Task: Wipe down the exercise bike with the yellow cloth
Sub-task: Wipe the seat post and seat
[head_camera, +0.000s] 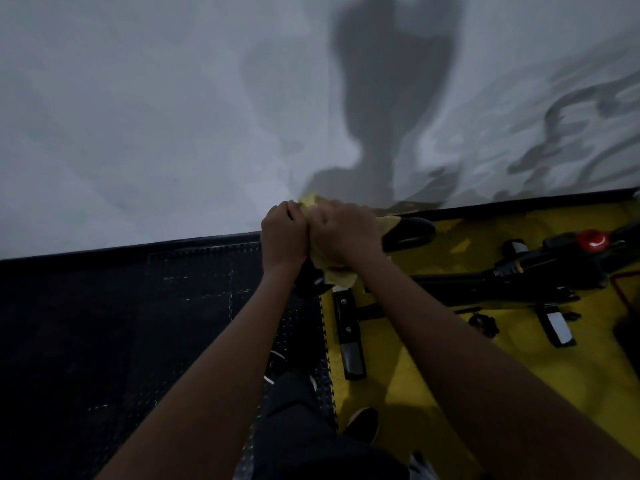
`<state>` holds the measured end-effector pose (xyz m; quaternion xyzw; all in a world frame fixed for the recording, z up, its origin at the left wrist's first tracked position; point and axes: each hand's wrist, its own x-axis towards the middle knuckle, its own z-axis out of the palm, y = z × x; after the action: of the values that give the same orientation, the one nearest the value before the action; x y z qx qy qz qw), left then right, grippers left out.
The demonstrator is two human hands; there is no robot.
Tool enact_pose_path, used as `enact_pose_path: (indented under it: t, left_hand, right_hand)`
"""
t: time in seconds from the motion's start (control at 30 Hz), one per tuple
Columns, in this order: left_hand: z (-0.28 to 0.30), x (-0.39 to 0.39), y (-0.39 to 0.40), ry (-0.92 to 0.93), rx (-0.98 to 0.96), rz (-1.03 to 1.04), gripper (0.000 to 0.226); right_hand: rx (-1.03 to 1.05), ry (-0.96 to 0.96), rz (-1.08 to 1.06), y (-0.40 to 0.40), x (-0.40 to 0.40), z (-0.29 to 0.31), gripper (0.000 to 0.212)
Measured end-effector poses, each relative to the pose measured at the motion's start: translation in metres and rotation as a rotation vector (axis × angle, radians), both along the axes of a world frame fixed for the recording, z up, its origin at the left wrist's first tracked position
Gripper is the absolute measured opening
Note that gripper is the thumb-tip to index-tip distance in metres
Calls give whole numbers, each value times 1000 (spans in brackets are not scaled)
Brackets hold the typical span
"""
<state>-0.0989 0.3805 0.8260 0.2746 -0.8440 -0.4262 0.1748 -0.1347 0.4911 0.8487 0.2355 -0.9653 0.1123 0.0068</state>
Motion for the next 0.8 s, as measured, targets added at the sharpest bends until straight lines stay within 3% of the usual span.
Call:
enact_pose_path:
  t: [0.13,0.3,0.43,0.6,0.7,0.8]
  left_hand:
    - [3,1,0,-22,-4,5,32]
    - [5,0,2,-10,38,19,36]
    - [4,-1,3,-13,33,24,37]
    - [1,-2,-2,-28,33,18,36]
    - [2,-1,0,-26,37,13,36]
    - [2,-2,2,-23,55,11,39]
  right_hand:
    - [-15,20,237,13,12,-6,49]
    - [9,104,78,79,-7,-2,48]
    - [23,47,-172,28,-10,2,52]
    - [29,-30,180,-3,11,-15,61]
    - [-49,29,169,45,3,-7,53]
    - [35,90,78,86,-18,3,50]
